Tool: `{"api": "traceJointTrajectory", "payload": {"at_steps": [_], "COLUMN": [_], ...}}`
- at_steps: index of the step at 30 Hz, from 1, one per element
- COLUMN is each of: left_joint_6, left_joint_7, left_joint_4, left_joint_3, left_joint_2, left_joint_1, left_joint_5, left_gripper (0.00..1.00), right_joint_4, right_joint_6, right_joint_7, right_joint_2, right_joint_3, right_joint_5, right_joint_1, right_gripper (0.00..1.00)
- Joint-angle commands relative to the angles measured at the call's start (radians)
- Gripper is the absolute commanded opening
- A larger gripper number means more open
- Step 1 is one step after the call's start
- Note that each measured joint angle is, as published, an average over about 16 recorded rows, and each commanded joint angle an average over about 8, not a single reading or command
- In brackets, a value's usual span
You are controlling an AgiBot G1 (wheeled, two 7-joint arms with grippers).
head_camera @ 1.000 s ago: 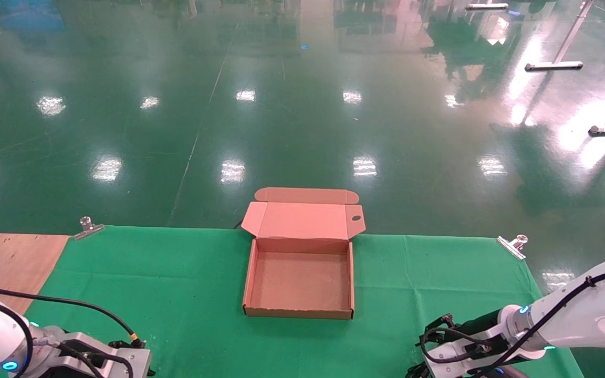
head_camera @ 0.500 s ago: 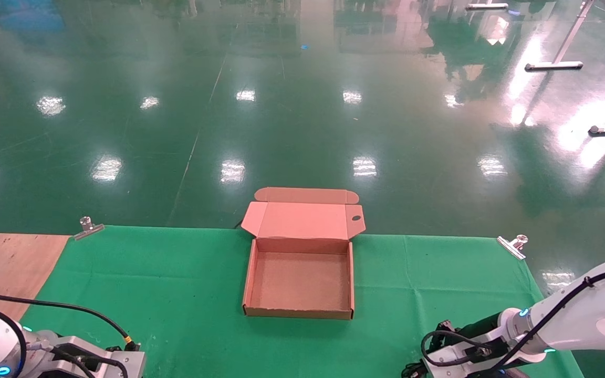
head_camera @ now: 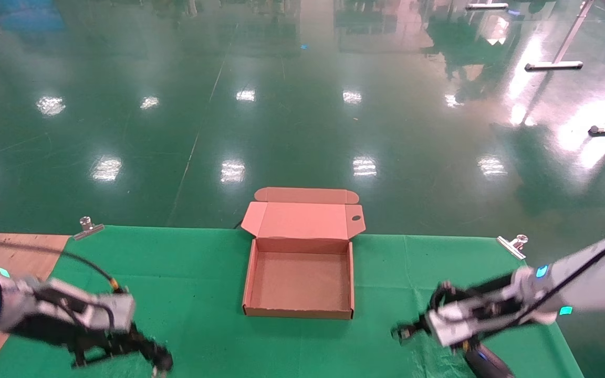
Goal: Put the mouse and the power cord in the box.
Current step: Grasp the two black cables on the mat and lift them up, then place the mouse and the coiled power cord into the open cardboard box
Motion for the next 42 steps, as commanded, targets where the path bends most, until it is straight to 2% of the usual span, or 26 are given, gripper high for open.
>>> {"api": "traceJointTrajectory", "payload": {"at_steps": [1,6,10,17,25,32,38,42], "left_joint_6": [0.010,0.022,0.008,-0.066,-0.122,-0.201,-0.373,-0.438], "left_joint_7": [-0.013,-0.072,-0.136,-0.189,-0.164,-0.057,0.162,0.252], "left_joint_4": [-0.005,-0.025,-0.045,-0.083,-0.062,-0.065,-0.106,-0.131], "left_joint_3": [0.005,0.000,-0.014,-0.051,-0.074,-0.119,-0.225,-0.249], "left_joint_2": [-0.002,0.029,0.079,0.181,0.239,0.254,0.259,0.282], "left_joint_1": [-0.039,-0.126,-0.194,-0.279,-0.292,-0.202,0.003,0.115], "left_joint_5": [0.008,0.003,-0.016,-0.065,-0.098,-0.167,-0.322,-0.377], "left_gripper": [0.00,0.00,0.00,0.00,0.00,0.00,0.00,0.00], "right_joint_4": [0.011,0.070,0.124,0.170,0.088,0.015,-0.032,-0.057], "right_joint_6": [-0.032,-0.120,-0.144,-0.056,0.050,0.053,0.019,-0.011], "right_joint_7": [-0.003,0.041,0.101,0.198,0.206,0.163,0.122,0.102], "right_joint_2": [0.015,0.037,0.020,-0.086,-0.185,-0.193,-0.165,-0.149], "right_joint_3": [0.013,0.042,0.059,0.062,0.051,0.060,0.073,0.079], "right_joint_5": [0.019,0.063,0.087,0.077,0.051,0.071,0.095,0.107], "right_joint_1": [0.033,0.123,0.185,0.255,0.294,0.314,0.322,0.319], "right_gripper": [0.00,0.00,0.00,0.00,0.00,0.00,0.00,0.00]}}
